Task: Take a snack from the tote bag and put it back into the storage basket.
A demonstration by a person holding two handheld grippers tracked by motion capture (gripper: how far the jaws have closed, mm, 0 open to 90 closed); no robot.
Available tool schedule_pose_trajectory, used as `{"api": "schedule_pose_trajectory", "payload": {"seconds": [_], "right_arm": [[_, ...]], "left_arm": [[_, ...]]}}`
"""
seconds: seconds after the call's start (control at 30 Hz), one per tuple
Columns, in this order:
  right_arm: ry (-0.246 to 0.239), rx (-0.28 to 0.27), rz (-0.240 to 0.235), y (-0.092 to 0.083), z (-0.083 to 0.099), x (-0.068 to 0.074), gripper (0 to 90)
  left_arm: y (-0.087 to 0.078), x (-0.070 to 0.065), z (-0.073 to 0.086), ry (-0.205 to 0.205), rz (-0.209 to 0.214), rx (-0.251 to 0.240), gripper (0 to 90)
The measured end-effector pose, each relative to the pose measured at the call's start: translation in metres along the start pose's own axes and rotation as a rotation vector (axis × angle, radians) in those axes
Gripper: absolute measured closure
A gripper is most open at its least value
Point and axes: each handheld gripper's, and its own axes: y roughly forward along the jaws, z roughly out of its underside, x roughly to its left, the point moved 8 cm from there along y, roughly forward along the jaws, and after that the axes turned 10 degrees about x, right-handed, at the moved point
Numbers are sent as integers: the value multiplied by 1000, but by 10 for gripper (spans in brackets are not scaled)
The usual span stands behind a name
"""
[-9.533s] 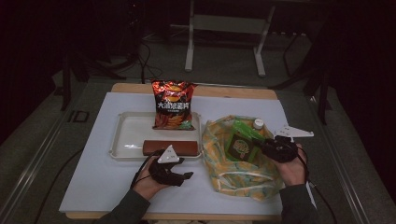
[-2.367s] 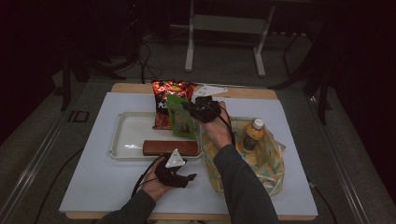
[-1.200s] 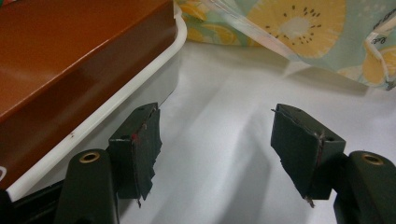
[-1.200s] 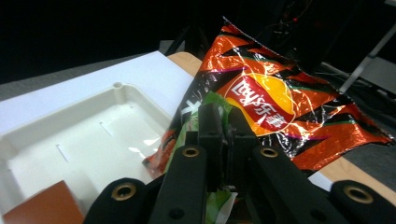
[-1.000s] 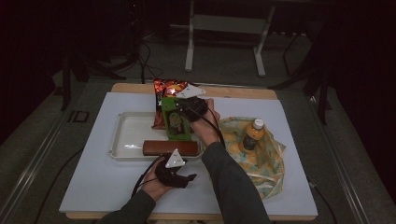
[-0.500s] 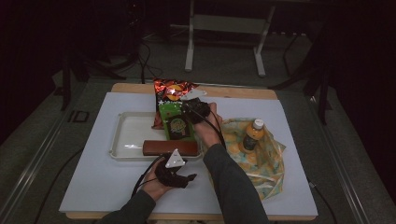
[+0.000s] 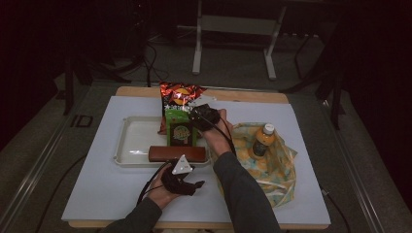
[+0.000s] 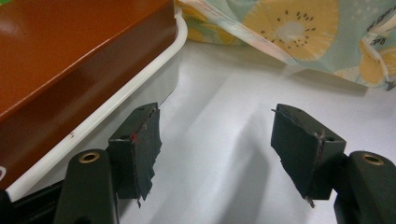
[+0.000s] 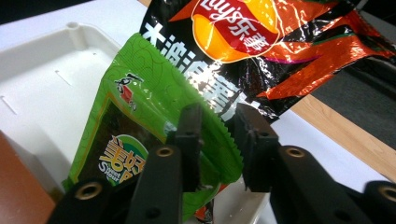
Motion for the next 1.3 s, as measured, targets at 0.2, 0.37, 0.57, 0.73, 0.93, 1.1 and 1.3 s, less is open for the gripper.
{"api": "schedule_pose_trajectory", "payload": {"seconds": [0.2, 0.37, 0.57, 0.73, 0.93, 1.1, 1.3], "right_arm": [[13, -19, -31, -9, 1, -3, 679], [25, -39, -36, -18, 1, -6, 651], [28, -53, -80, -27, 3, -3, 702], [12, -26, -124, -24, 14, 10, 799], [-3, -18, -145, -24, 27, 15, 810], [13, -29, -171, -33, 38, 14, 803], [-8, -24, -181, -43, 48, 14, 785]], "left_arm": [[0, 0, 0, -5, 2, 1, 328], [0, 1, 0, -11, 6, -1, 327], [0, 1, 0, -14, 8, 1, 325], [0, 1, 0, -14, 7, 2, 325], [0, 1, 0, -13, 6, 3, 325], [1, 1, 0, -14, 7, 5, 325], [1, 2, 0, -18, 12, 8, 325]]}}
